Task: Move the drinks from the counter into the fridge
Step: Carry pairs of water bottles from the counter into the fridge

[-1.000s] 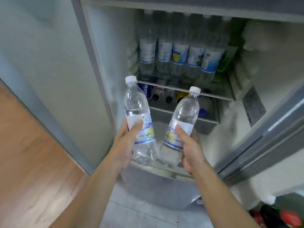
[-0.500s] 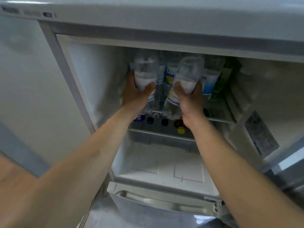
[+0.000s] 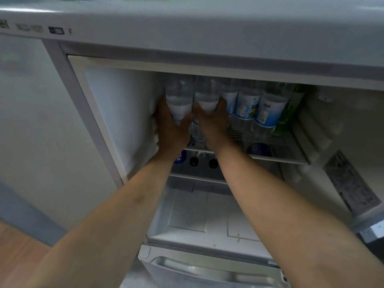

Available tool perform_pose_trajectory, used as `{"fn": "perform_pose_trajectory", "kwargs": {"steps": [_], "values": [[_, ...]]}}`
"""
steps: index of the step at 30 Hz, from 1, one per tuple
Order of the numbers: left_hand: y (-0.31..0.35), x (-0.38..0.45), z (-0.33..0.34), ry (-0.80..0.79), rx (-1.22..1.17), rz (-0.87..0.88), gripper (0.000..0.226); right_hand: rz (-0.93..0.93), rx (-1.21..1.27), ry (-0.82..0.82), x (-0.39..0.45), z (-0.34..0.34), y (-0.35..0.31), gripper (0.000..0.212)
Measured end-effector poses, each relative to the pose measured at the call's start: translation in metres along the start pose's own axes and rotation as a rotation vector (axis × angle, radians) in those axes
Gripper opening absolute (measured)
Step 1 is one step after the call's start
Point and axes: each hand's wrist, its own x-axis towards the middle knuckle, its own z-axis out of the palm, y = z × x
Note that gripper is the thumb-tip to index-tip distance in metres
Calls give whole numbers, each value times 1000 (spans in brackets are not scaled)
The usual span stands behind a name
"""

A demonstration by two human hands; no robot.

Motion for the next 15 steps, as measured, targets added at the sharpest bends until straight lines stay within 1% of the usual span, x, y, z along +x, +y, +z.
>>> {"fn": "perform_pose_trajectory", "kwargs": {"steps": [2,4,6,9,11,15], "values": [[0,-4,-3,-66,45,-20,55,-33,-10,-23,-2,-1,0,50],[-2,-12,-6,-135,148,-45,66,-68,-34,-36,-6,-6,3,48],[-4,-19,-10,-143,227,-73,72,-99,-65,-31,-12,-9,9,48],[-8,-24,-13,-132,239,-93,65,-140,-149,-8,-21,-10,17,53],[-9,-23,-15,-139,218,-105,65,-139,-180,-9,-18,-10,16,56],[-13,-28,-16,-91,185,-94,65,-59,-212,-47,-11,-8,12,64]]}}
